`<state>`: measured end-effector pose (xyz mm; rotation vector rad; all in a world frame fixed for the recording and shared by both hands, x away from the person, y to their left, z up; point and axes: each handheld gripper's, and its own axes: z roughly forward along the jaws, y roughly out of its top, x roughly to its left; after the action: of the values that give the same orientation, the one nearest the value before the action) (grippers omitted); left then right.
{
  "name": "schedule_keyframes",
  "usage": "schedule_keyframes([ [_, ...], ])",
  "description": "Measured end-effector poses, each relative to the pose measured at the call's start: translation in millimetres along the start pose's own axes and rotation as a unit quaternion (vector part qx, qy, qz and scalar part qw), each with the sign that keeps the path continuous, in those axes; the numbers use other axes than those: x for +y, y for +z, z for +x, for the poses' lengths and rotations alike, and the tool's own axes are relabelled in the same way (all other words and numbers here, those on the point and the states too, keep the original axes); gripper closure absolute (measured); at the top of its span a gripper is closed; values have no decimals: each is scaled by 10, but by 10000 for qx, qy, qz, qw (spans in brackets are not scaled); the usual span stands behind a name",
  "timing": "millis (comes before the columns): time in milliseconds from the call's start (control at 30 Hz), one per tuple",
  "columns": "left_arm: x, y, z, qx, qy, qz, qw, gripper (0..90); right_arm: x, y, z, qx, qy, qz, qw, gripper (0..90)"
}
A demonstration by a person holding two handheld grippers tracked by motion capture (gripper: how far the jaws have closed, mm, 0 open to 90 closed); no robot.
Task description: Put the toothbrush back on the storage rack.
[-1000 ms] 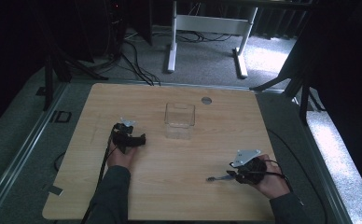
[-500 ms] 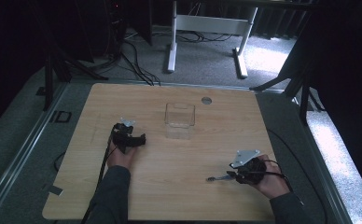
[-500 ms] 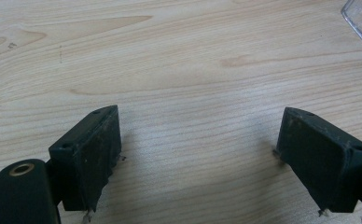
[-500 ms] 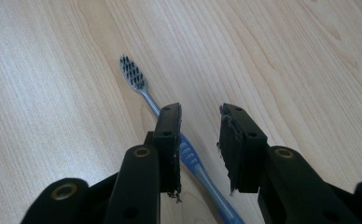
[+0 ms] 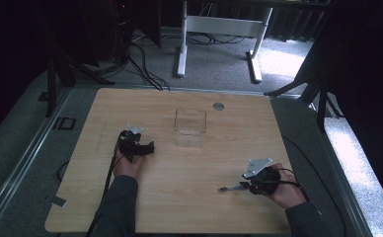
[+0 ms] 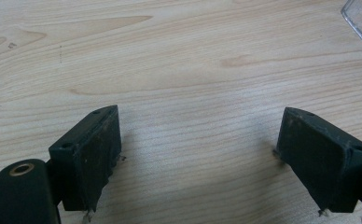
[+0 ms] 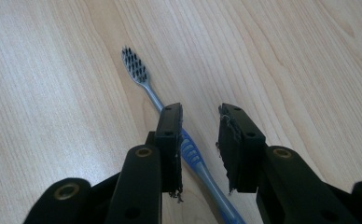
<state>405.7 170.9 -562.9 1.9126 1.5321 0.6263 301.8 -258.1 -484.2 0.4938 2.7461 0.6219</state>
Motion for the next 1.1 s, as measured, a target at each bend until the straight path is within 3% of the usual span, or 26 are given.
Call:
schedule_keyframes([
  [1100, 0, 0, 0, 0, 0, 1, 10000, 139, -1, 25, -109, 335, -327, 290, 9985, 702],
])
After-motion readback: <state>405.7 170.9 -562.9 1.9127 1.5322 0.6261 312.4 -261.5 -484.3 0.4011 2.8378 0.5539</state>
